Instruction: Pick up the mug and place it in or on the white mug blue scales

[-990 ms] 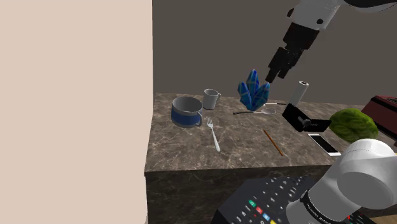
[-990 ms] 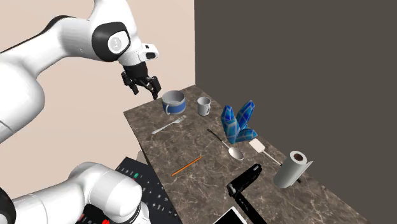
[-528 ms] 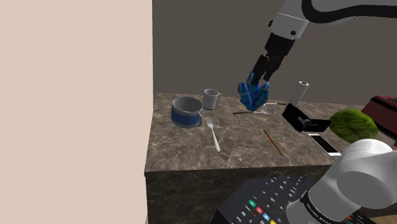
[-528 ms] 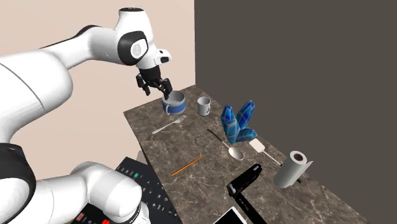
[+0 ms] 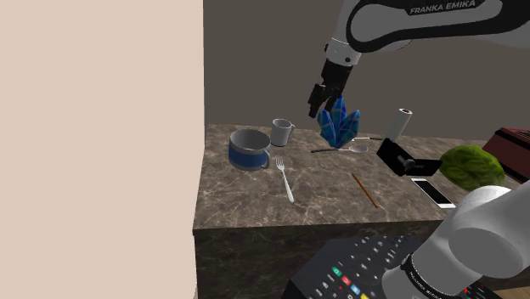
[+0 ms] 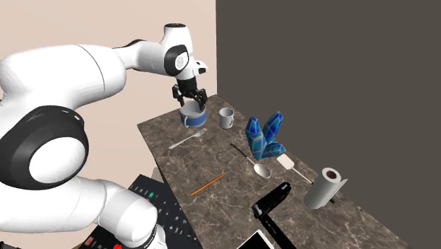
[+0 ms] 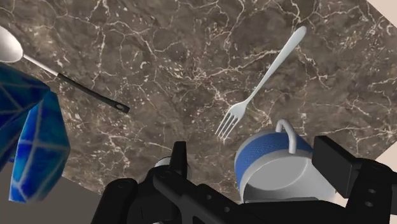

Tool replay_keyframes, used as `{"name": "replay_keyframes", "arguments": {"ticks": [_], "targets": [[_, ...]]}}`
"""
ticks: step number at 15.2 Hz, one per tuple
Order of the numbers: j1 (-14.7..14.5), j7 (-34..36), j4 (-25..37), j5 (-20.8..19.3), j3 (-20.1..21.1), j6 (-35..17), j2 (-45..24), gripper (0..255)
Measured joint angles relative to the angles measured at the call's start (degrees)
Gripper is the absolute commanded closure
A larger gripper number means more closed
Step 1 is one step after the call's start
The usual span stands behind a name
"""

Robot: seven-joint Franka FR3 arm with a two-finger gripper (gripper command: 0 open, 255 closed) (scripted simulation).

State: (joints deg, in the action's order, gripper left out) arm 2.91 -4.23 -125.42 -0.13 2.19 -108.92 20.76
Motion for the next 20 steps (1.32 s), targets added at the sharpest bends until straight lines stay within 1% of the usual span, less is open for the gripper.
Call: {"name": "replay_keyframes", "arguments": {"ticks": [3,10,17,19,20], "targets": [[0.13,-0.62,2.0,-0.63,-0.06,-2.89,-5.44,0],[0.88,-2.99,11.38,-2.2,-0.85,-7.93,-20.95,0],[1.21,-4.68,24.41,-3.58,-1.26,-9.41,-36.55,0],[1.54,-5.63,29.86,-3.86,-1.51,-8.84,-41.66,0],[1.52,-5.72,31.52,-3.96,-1.54,-8.6,-43.25,0]]}}
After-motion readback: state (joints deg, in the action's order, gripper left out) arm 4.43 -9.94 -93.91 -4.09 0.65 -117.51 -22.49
